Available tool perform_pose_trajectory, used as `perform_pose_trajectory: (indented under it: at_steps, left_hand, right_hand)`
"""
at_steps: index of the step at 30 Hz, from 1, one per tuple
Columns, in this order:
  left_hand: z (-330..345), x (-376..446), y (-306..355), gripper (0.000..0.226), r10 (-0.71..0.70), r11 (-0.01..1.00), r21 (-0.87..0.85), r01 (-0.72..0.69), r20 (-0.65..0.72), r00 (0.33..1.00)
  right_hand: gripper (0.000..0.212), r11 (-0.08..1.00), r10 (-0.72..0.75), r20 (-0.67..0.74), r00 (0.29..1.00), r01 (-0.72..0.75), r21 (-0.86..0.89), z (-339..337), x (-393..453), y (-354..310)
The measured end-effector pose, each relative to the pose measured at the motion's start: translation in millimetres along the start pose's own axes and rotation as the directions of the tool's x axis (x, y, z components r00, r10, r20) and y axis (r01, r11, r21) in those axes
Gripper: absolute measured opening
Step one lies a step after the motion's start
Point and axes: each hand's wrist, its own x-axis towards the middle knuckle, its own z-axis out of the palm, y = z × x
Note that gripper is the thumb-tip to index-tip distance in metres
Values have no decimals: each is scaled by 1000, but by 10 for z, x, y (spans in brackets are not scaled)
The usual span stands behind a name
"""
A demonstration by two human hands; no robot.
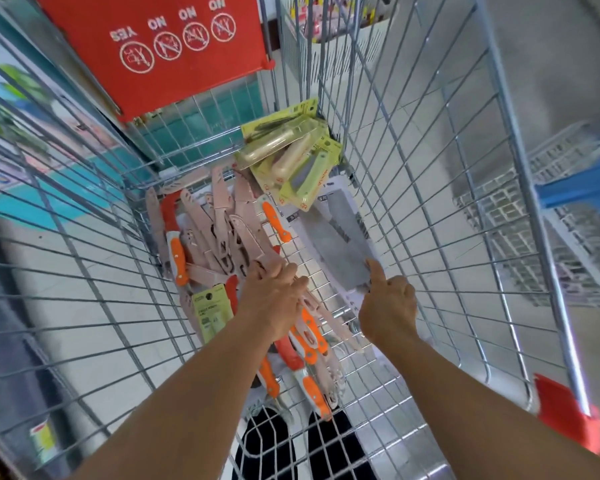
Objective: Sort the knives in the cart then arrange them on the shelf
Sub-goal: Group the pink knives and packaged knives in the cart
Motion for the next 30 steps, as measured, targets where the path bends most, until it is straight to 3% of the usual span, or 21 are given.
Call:
perform_pose_trajectory:
  at_steps: [6, 10, 14, 18, 21, 23, 30]
  left_hand:
    - [60, -37, 6, 43, -43, 999, 9, 43, -32, 999]
    - [98, -69, 10, 43, -43, 999, 4, 43, -56, 997]
    - [134, -113, 8, 44, -56, 998, -45, 52, -80, 995]
    - [178, -138, -7, 49, -64, 995, -81, 59, -63, 996]
    - [170, -146, -15, 46, -63, 990, -131, 52, -81, 995]
    - [154, -180, -12, 46, -72, 981, -184, 55, -91, 993]
    - [255, -258, -80, 41, -142, 961, -264, 79, -229, 963]
  right_hand:
    - [90, 994, 111, -25, 994, -110, 25, 47, 49, 94]
    - [86, 999, 28, -149, 988, -22, 37, 107, 72, 26]
    - [83, 992, -87, -80, 993, 79, -93, 175, 60, -4]
    - [69, 992, -119, -136, 984, 112, -58, 170, 34, -103]
    - [53, 942, -327, 20, 945, 324, 82, 241, -2, -299]
    - [54, 915, -393, 144, 908, 371, 158, 336, -31, -385]
    - [44, 955, -264, 148, 953, 237, 178, 445, -78, -461]
